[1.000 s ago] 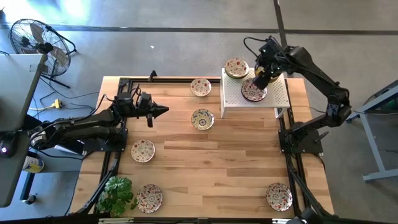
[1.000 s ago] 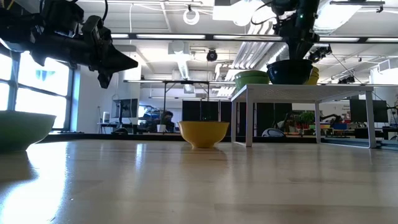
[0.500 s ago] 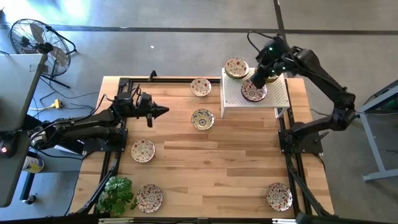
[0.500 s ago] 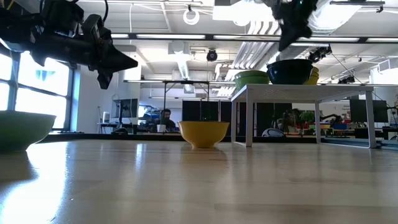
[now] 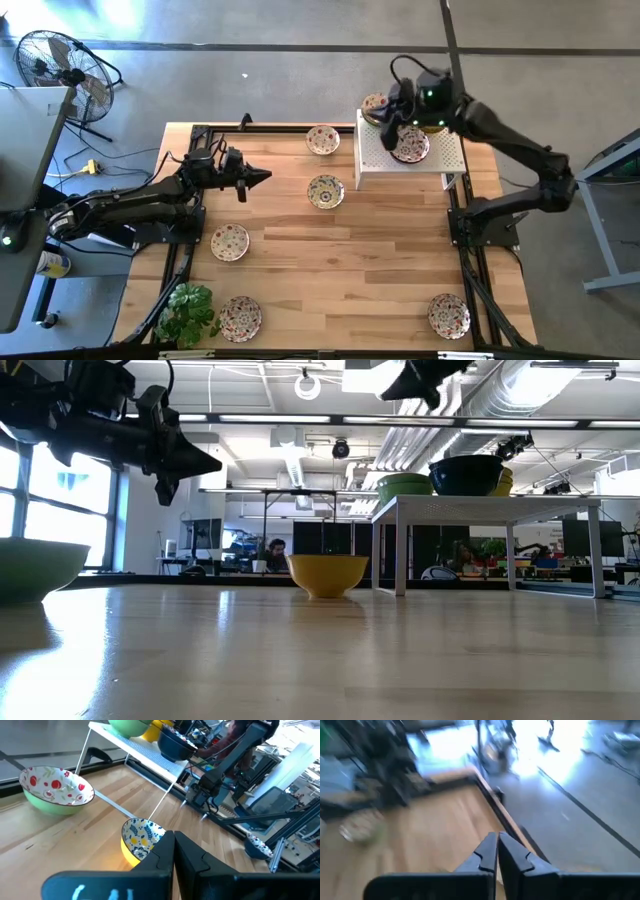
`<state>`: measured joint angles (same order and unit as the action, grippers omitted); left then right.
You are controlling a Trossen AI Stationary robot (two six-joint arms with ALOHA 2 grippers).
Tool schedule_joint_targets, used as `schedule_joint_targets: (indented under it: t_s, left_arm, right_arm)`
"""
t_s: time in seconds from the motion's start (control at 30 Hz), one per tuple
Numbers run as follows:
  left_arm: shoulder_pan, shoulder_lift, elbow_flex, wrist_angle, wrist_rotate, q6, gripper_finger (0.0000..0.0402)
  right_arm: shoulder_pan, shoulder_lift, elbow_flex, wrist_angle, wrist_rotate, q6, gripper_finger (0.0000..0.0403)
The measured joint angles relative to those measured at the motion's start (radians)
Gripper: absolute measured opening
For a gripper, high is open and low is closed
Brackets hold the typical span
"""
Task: Pick & Place Mini bowls
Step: Stack the black patterned bowl on top of the black patterned bowl on the shelf
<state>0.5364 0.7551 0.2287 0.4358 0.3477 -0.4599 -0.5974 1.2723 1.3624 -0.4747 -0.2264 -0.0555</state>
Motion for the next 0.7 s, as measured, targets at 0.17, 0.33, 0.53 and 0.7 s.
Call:
schedule_joint_targets:
  t_s: [0.17,0.33,0.53,0.7]
  left_arm:
    - [0.0,0.0,0.0,-0.003,-0.003,-0.001,0.0]
    - [0.0,0.0,0.0,-0.004,-0.003,-0.001,0.0]
    - [0.0,0.0,0.0,-0.021,-0.003,0.008,0.0]
    - [0.0,0.0,0.0,-0.021,-0.003,0.023,0.0]
  right_arm:
    - [0.079,-0.049,-0.168,0.3,-0.047,0.089,0.0002]
    - [0.177,-0.111,-0.192,0.282,0.007,0.124,0.0004]
    - [0.352,-0.182,-0.16,0.096,0.151,0.131,0.0002]
    - [0.539,-0.212,-0.111,-0.121,0.259,0.239,0.0017]
